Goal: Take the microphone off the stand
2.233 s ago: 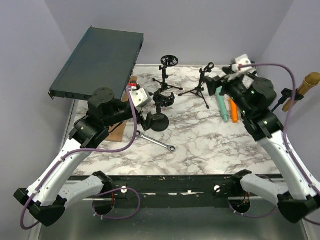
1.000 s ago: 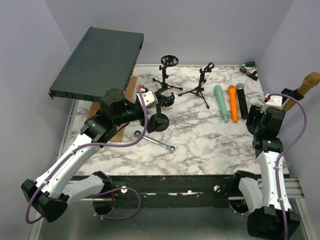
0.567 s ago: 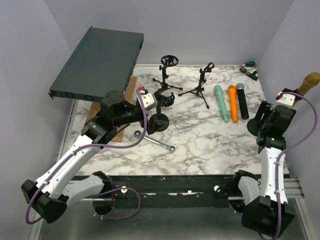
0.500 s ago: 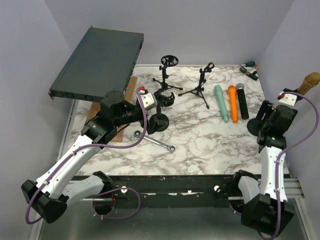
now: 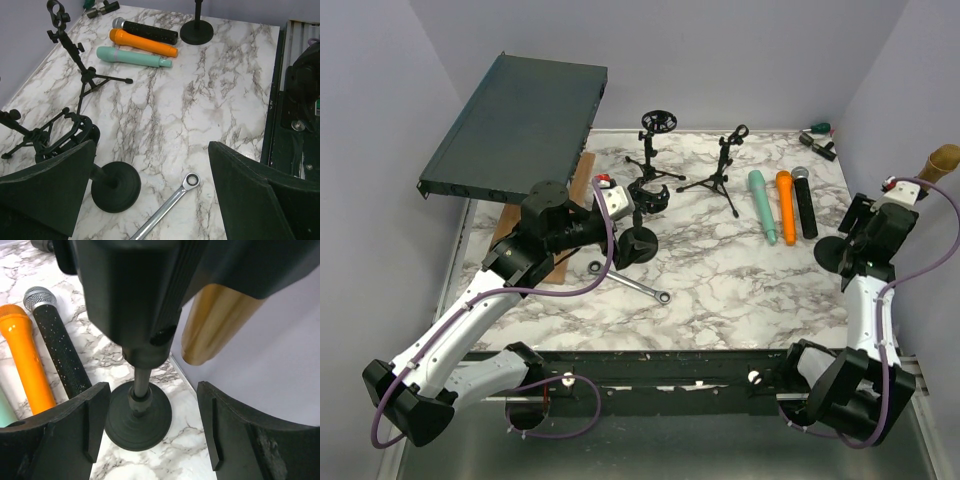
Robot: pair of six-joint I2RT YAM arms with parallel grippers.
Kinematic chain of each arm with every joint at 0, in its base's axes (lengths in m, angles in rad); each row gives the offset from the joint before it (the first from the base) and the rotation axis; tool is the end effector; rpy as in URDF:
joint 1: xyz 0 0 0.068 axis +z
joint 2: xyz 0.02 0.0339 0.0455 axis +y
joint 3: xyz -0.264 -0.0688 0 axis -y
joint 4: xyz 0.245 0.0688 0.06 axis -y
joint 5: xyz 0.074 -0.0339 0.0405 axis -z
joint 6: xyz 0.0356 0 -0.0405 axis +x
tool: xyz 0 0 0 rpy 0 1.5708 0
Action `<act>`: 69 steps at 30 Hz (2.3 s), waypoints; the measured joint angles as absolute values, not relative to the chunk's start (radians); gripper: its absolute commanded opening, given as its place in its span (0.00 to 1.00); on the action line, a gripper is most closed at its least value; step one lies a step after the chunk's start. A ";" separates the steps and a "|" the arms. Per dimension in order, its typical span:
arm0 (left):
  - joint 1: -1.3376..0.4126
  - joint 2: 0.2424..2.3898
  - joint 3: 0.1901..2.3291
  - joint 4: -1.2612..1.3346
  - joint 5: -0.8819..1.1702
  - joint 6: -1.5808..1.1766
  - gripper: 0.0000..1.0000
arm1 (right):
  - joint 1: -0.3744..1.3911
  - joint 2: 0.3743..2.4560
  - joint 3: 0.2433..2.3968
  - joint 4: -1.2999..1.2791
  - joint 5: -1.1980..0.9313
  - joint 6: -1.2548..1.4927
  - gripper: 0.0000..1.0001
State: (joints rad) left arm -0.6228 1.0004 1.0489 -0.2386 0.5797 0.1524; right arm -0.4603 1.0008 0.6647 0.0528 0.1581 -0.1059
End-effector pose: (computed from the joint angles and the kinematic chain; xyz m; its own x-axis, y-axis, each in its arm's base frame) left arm 0.1683 -0.1448 0.3879 -0.0113 0.1645 -0.9863 0.9375 0.3448 0.0468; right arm 0.2066 -0.1087 0.2811 -0.3097 0.0371 -0.9501 0.5444 0.8261 -0.1453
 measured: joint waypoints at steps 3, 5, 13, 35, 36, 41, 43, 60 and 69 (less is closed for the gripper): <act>-0.623 1.000 1.049 -0.249 0.580 0.154 0.99 | -0.466 1.028 0.665 0.092 0.131 -0.105 0.70; -0.623 1.000 1.049 -0.255 0.580 0.154 0.99 | -0.467 1.046 0.665 0.119 0.114 -0.104 0.68; -0.623 1.000 1.049 -0.268 0.579 0.157 0.98 | -0.471 1.126 0.659 0.253 0.060 -0.101 0.57; -0.623 1.015 1.049 -0.270 0.579 0.157 0.99 | -0.473 1.101 0.635 0.314 -0.108 -0.108 0.04; -0.623 1.016 1.049 -0.270 0.579 0.157 0.98 | -0.473 1.093 0.653 0.290 -0.122 -0.113 0.02; -0.623 1.023 1.055 -0.270 0.579 0.157 0.98 | -0.473 1.044 0.755 0.196 -0.207 -0.141 0.01; -0.623 1.026 1.061 -0.271 0.579 0.157 0.99 | -0.473 1.025 0.801 0.155 -0.260 -0.144 0.01; -0.623 1.113 1.269 -0.271 0.581 0.147 0.99 | -0.222 0.983 0.912 -0.111 -0.958 -0.204 0.01; -0.623 1.213 1.410 -0.278 0.614 0.140 0.99 | 0.113 1.047 0.774 -0.021 -1.094 -0.287 0.01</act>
State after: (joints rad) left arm -0.6228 1.2133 1.4097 -0.2779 0.6144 0.1402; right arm 0.1135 1.0466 0.7742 -0.0208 -1.0939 -0.2867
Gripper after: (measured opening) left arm 0.980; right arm 0.212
